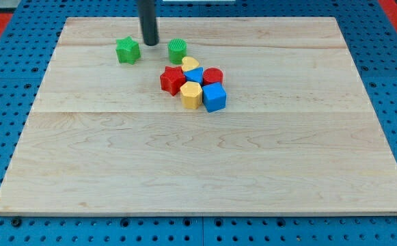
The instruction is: Push the green circle into the red circle
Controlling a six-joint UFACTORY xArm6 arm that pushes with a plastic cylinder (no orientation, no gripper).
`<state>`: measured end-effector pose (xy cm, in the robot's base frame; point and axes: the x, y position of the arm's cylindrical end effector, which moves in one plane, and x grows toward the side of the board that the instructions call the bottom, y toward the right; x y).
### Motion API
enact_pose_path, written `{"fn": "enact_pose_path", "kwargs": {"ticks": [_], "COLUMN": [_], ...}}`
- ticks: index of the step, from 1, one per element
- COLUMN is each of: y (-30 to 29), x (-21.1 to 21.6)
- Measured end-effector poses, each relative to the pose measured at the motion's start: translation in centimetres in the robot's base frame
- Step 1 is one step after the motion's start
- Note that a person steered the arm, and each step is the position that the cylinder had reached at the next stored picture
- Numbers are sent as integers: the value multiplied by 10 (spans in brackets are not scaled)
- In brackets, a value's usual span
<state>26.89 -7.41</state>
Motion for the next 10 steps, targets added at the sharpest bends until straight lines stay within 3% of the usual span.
{"fn": "enact_pose_path", "kwargs": {"ticks": [2, 4, 5, 7, 8, 9, 10], "y": [72, 12, 68, 114, 101, 60, -81], "x": [1, -10, 1, 73, 45, -21, -62]}}
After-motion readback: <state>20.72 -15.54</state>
